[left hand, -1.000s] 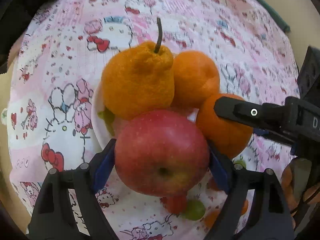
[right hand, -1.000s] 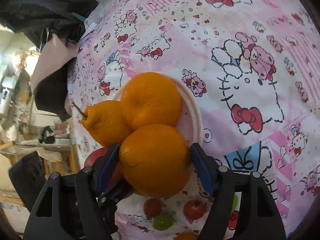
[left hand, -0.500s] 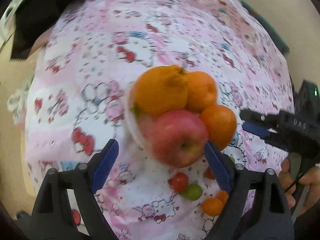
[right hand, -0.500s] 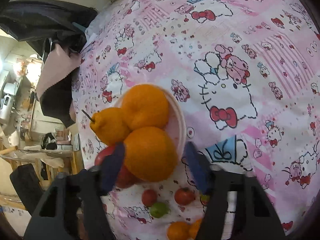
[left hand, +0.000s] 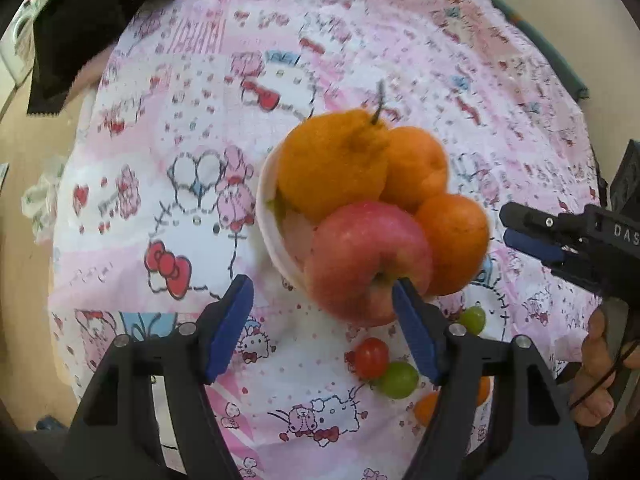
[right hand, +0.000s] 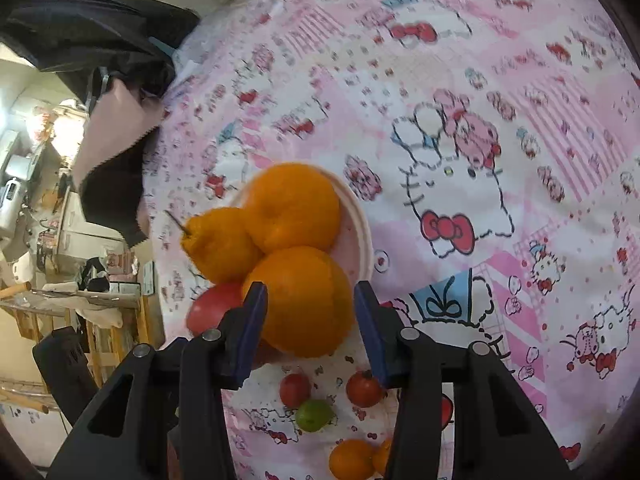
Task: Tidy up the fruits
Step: 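Set the apple and orange onto the plate beside the citron with both grippers, then grasp a red cherry tomato with the left gripper while the right gripper grasps a tangerine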
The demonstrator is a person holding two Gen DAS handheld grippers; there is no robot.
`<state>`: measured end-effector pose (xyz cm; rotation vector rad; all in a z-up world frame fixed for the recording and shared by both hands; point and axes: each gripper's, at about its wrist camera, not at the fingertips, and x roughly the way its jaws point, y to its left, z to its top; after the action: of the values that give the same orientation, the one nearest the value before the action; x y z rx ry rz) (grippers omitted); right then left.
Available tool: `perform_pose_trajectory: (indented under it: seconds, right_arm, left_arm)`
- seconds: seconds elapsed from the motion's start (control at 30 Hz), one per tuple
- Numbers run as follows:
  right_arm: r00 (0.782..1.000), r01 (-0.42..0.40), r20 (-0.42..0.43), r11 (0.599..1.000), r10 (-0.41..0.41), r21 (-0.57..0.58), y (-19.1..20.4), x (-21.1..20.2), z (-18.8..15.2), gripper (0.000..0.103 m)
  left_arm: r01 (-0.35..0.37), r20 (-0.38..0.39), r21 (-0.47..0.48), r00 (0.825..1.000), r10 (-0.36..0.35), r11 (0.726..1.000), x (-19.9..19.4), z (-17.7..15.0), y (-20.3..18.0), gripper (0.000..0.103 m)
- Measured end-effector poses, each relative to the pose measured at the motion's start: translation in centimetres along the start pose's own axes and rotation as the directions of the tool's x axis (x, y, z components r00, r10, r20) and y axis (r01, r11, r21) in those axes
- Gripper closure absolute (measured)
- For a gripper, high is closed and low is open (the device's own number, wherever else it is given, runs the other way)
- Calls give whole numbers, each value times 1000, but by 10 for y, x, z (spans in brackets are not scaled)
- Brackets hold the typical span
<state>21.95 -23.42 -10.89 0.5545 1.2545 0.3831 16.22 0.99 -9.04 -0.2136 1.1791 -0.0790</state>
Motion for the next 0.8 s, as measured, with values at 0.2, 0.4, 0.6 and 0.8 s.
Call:
perform_pose_trajectory:
  seconds: [0.2, 0.4, 0.6, 0.8]
  right_arm:
    - [998, -17, 54, 999, 19, -44, 12, -24, -7, 45]
    - [996, -26, 83, 996, 33, -89, 13, -45, -27, 21]
    - [992, 1, 128, 993, 14, -121, 12, -64, -51, 10]
    - [989, 54, 142, 993, -39, -104, -2, -73, -72, 10]
  left_arm:
    - [10, 33, 32, 999, -11, 999, -17, -5, -3, 24]
    - [0, 68, 15, 998, -1, 1000, -31, -12, -2, 16]
    - [-49, 117, 22, 992, 46, 999, -46, -23, -3, 16]
    - [-61, 105, -4, 993, 61, 998, -50, -39, -2, 16]
